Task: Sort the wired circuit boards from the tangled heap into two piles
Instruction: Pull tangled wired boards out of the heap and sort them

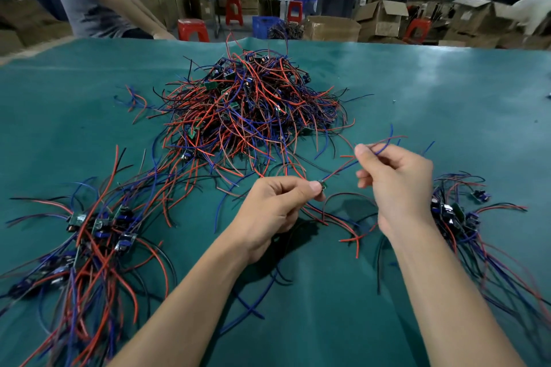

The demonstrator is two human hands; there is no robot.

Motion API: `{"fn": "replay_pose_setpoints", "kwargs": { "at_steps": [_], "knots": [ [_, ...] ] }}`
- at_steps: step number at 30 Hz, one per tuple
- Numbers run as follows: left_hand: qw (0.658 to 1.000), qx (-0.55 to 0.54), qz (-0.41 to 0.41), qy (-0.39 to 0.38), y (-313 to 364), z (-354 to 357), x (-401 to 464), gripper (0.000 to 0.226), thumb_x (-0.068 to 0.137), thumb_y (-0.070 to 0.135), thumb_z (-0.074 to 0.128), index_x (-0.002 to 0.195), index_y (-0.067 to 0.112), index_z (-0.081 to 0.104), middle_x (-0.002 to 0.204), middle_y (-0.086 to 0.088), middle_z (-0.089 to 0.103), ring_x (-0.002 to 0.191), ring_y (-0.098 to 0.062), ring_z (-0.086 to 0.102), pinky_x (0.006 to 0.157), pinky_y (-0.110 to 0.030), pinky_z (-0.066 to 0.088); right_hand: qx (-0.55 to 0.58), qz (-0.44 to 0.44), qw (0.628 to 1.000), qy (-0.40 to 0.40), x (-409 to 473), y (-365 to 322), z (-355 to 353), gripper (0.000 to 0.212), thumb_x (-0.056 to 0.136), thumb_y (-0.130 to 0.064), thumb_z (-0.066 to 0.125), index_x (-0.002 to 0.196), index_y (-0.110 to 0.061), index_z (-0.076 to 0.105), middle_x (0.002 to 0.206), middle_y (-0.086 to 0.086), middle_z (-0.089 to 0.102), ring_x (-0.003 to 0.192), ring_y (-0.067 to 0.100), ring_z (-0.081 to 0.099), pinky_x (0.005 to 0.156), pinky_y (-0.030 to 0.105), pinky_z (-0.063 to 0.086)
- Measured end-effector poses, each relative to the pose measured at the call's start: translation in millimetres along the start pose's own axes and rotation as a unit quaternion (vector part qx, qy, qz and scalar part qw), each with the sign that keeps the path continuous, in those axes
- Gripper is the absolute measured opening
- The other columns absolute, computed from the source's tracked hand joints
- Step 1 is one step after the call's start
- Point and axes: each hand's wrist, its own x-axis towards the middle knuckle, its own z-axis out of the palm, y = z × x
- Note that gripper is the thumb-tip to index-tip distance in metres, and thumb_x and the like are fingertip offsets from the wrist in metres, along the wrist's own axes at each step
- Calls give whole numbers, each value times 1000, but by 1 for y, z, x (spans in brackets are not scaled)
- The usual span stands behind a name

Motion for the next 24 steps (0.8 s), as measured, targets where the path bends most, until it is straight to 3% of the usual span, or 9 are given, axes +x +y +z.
{"fn": "replay_pose_setpoints", "kwargs": {
  "at_steps": [3, 7, 9, 12, 14, 16, 18, 21, 24],
  "knots": [
    [1000, -6, -2, -6, -2, 2, 1, 24, 83, 32, 68, 81, 8, 73, 55, -3, 22, 43, -10, 15, 39, -18, 14, 45, -1, 996, 78, 2, 3, -1, 25, 94, -5, 72, 71, -12, 65, 53, -9, 60, 47, 8, 57, 49, 22, 51],
    [996, -43, 0, 73, -7, -5, 5, 21, 94, 18, 62, 95, -1, 71, 56, 4, 44, 41, -6, 31, 40, -15, 21, 160, 40, 967, 195, 11, -1, -10, 16, 99, -5, 64, 84, -11, 64, 67, 5, 61, 51, 10, 61, 58, 25, 54],
    [994, -50, -6, 97, -9, -6, 7, 19, 97, 13, 59, 102, -2, 69, 67, 4, 59, 46, -5, 41, 41, -14, 26, 119, 66, 981, 137, 7, -1, -5, 16, 98, -10, 67, 82, -11, 65, 65, 5, 63, 50, 12, 60, 51, 25, 51],
    [995, -42, -13, 87, -9, -5, 7, 16, 99, 8, 54, 101, 5, 70, 72, 0, 65, 54, -9, 46, 44, -15, 30, -27, 77, 987, -138, -18, 4, 19, 19, 91, -32, 75, 81, -16, 76, 72, 0, 74, 61, 12, 66, 50, 24, 50],
    [997, -34, -13, 71, -8, -7, 6, 18, 100, 8, 53, 103, 6, 70, 69, -5, 61, 55, -10, 46, 47, -17, 31, -107, 29, 967, -229, -29, 5, 28, 14, 82, -41, 77, 88, -29, 79, 85, -6, 78, 72, 14, 71, 60, 28, 54],
    [998, -26, -4, 61, -7, -9, 6, 17, 99, 12, 56, 98, 8, 73, 71, -14, 59, 53, -11, 44, 45, -16, 30, -120, -14, 966, -229, -29, 4, 26, 15, 78, -40, 79, 93, -35, 78, 90, -9, 78, 77, 19, 74, 70, 34, 56],
    [999, -4, 5, 53, -7, -8, 5, 23, 98, 15, 58, 82, 13, 74, 73, -18, 59, 49, -12, 43, 41, -15, 29, -103, -26, 960, -260, -27, 2, 22, 21, 75, -40, 81, 94, -33, 78, 85, -8, 76, 69, 17, 70, 74, 35, 56],
    [999, 24, 10, 46, -9, -6, 4, 29, 99, 18, 58, 73, 15, 69, 67, -4, 67, 38, -6, 44, 36, -14, 27, -75, -12, 951, -301, -30, 1, 23, 15, 78, -34, 79, 91, -27, 78, 71, 7, 72, 60, 16, 60, 70, 36, 51],
    [999, 29, 0, 41, -7, -6, 3, 26, 100, 21, 57, 78, 13, 69, 59, -1, 65, 33, -6, 44, 33, -13, 24, -80, -34, 969, -229, -27, 0, 21, 12, 76, -33, 80, 85, -25, 79, 75, 3, 76, 68, 11, 65, 71, 32, 54]
  ]
}}
